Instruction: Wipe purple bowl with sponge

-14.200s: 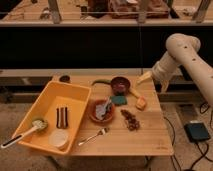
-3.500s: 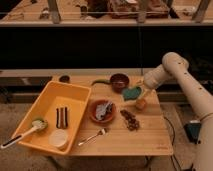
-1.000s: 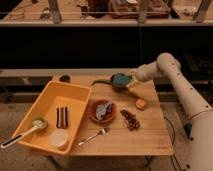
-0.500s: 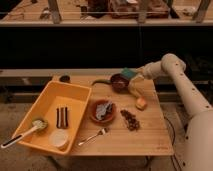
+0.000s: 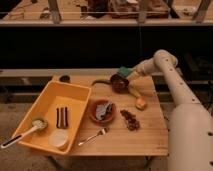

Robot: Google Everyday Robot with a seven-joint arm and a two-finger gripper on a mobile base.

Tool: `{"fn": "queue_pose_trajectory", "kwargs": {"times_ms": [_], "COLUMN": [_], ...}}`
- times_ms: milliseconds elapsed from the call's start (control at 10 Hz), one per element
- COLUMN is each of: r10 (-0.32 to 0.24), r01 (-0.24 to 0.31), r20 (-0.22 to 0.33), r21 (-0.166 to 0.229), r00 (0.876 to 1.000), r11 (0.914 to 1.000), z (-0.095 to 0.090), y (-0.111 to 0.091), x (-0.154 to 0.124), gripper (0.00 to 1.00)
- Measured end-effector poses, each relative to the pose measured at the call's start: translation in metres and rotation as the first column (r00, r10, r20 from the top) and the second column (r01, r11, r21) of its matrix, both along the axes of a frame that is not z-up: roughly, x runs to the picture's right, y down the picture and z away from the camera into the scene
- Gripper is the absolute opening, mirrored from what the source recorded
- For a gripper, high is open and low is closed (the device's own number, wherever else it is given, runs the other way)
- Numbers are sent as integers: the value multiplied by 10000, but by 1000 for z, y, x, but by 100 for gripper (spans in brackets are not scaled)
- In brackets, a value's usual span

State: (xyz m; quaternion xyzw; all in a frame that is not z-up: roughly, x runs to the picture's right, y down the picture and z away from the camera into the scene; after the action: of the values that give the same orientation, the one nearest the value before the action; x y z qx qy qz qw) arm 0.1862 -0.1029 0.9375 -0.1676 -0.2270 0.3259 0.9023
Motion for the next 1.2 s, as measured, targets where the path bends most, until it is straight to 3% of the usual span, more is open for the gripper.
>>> {"fn": "queue_pose_trajectory", "kwargs": {"times_ms": [200,500,1200], "r10": [54,173,-300], "r01": [-52,-167,310], "r20": [75,109,169], "r21": [-205,-529,-633], "r00": [10000,9998,9994], "r11": [9998,9985,9975], "z": [21,37,50], "y": [0,4,10], "x": [-1,-1,-25], "gripper": [0,0,0]}}
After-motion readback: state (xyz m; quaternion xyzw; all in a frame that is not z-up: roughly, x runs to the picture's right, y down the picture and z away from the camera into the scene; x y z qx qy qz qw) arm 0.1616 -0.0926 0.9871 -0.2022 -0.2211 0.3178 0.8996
